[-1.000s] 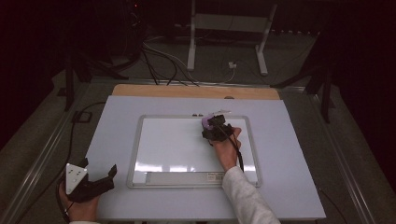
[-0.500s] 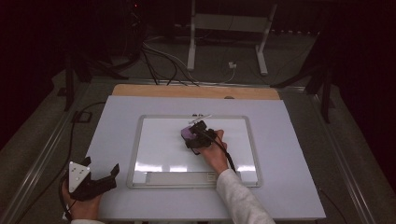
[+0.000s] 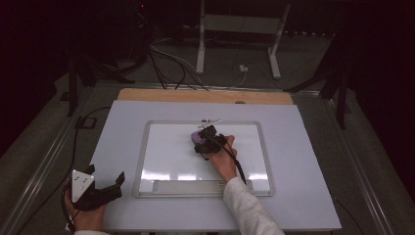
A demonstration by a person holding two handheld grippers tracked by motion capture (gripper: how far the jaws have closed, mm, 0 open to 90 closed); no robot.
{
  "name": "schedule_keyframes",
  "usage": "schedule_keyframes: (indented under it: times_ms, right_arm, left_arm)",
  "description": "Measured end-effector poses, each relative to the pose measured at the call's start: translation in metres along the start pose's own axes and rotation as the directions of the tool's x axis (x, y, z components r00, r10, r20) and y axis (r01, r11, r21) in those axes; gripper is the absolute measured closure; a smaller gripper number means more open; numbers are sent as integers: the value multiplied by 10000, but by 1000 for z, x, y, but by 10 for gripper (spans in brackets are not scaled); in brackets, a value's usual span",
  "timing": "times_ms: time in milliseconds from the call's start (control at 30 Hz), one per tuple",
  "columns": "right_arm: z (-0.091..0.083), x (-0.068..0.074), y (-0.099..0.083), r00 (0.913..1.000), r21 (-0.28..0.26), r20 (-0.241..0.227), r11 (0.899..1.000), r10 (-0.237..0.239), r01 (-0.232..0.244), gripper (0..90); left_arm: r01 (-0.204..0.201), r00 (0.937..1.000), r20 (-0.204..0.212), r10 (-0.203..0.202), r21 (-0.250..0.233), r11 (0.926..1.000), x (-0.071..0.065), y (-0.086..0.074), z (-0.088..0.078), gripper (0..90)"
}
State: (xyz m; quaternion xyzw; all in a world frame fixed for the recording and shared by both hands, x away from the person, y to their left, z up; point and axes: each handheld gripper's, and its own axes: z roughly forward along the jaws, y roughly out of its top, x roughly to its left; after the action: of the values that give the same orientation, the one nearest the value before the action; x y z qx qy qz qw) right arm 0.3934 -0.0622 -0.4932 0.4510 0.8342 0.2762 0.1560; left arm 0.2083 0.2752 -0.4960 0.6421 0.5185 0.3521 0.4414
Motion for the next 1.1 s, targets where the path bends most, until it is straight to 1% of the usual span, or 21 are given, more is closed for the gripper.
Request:
schedule_keyframes:
  times_ms: [33,67,100,133,167,200,233,267,300,333,400,500,667,733,867,1100]
  right_arm:
    - [0,5,1,9994,32,-222,9997,-253,254,415]
    - [0,8,2,9982,28,-167,9983,-577,578,415]
    - [0,8,3,9973,83,-134,9974,-718,720,415]
    - [1,5,4,9978,134,-104,9978,-655,656,415]
    - [0,1,4,9984,174,341,9989,-448,442,415]
    - [0,-5,5,9955,241,941,9996,-137,115,415]
    - [-1,-12,4,9915,277,1288,9994,190,-227,415]
    - [-2,-18,3,9881,272,1469,9984,458,-503,415]
    - [-4,-23,2,9866,201,1507,9976,632,-669,415]
    - [-7,-26,1,9886,88,1361,9978,643,-661,415]
    - [-11,-29,-1,9889,-115,1319,9977,677,-668,415]
    - [-17,-34,-1,9904,-415,875,9938,1067,-1034,414]
    - [-22,-40,-3,9905,-662,381,9894,1320,-1293,414]
    - [-23,-44,-4,9899,-750,397,9883,1357,-1325,414]
    - [-25,-52,-6,9858,-835,340,9834,1647,-1614,413]
    - [-30,-63,-10,9827,-934,420,9800,1803,-1758,413]
  left_arm:
    - [13,10000,4,-13,-3,10000,0,0,0,7]
    - [3,10000,15,-3,6,10000,0,0,0,7]
    - [2,10000,15,-2,0,10000,0,0,0,7]
    - [17,10000,0,-17,-23,10000,1,0,0,7]
    - [33,10000,-10,-33,-49,10000,1,0,-1,7]
    - [45,10000,-9,-45,-57,10000,1,0,-1,7]
    - [41,10000,1,-41,-31,10000,1,-1,-1,7]
    - [31,10000,7,-31,-16,10000,2,-1,0,7]
    - [15,10000,13,-15,5,10000,2,-1,0,7]
    - [15,10000,17,-15,12,10000,2,-1,0,7]
    - [1,10000,11,-1,9,10000,1,-1,1,7]
    - [-27,10000,16,27,2,10000,0,0,0,7]
    - [-30,10000,9,30,14,10000,0,0,0,7]
    - [-16,10000,1,16,11,10000,0,-1,1,7]
    - [3,10000,-7,-3,-4,10000,1,-1,0,7]
    - [-52,10000,5,52,49,10000,0,-1,1,7]
